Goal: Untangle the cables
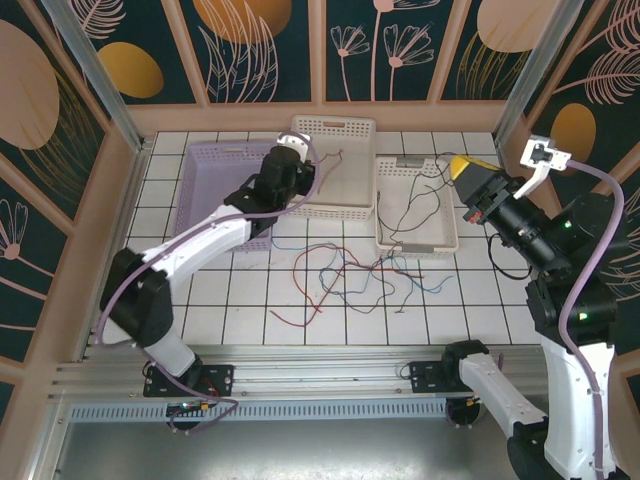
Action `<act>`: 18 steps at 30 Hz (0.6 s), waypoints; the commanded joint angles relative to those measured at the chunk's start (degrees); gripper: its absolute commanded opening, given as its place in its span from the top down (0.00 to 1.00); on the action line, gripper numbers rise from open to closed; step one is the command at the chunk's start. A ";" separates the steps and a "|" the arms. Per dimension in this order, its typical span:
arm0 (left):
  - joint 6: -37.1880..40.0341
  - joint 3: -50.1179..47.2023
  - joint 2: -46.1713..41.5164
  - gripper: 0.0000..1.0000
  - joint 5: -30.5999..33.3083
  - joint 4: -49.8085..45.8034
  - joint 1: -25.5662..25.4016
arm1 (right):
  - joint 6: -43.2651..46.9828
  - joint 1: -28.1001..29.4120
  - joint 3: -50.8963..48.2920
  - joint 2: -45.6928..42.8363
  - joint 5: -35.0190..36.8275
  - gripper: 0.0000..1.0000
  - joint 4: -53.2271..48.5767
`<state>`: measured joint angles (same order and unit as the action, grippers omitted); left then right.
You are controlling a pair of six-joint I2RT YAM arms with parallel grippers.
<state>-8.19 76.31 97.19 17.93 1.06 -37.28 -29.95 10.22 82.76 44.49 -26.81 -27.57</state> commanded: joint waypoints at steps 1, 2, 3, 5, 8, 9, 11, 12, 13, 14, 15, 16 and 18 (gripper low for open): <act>-2.66 2.87 4.32 1.00 -2.42 1.45 0.28 | 0.16 0.37 -0.82 -1.20 -1.84 1.00 2.61; -3.24 2.92 5.36 1.00 -2.31 1.61 0.36 | 0.20 0.42 -1.06 -1.41 -1.84 1.00 2.61; -3.94 2.99 6.52 1.00 -2.21 1.58 0.36 | 0.40 0.40 -1.41 -1.64 -1.85 1.00 2.61; -4.72 3.27 8.61 1.00 -2.54 1.25 0.37 | 0.47 0.42 -1.95 -1.89 -1.93 1.00 2.61; -5.97 3.31 11.24 1.00 -2.99 0.92 0.37 | 0.34 0.36 -2.71 -2.27 -2.36 1.00 2.88; -6.34 3.38 12.25 1.00 -3.25 0.92 0.37 | 0.26 0.39 -2.94 -2.35 -2.46 1.00 3.06; -6.74 3.91 14.09 1.00 -3.76 0.76 0.38 | 0.03 0.42 -3.42 -2.43 -2.53 1.00 3.36; -6.87 4.52 15.23 1.00 -3.87 0.49 0.43 | -0.14 0.42 -3.57 -2.56 -2.63 1.00 3.62; -7.02 5.24 16.33 1.00 -4.02 0.16 0.36 | -0.27 0.33 -3.77 -2.62 -2.80 1.00 3.75; -7.03 5.96 17.33 1.00 -4.24 -0.20 0.43 | -0.41 0.41 -3.88 -2.65 -2.97 1.00 3.88; -7.19 6.98 18.51 1.00 -4.52 -0.80 0.36 | -0.54 0.39 -4.02 -2.68 -3.14 1.00 4.00; -7.28 7.90 19.71 1.00 -4.95 -1.17 0.37 | -0.68 0.40 -4.26 -2.73 -3.25 1.00 4.09; -7.61 9.64 21.53 0.96 -5.59 -1.92 0.37 | -0.89 0.37 -4.66 -2.81 -3.40 1.00 4.27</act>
<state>-14.31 83.02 116.71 13.87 0.54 -37.10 -30.37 10.24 78.76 42.50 -28.67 -26.30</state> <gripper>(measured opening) 0.046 0.053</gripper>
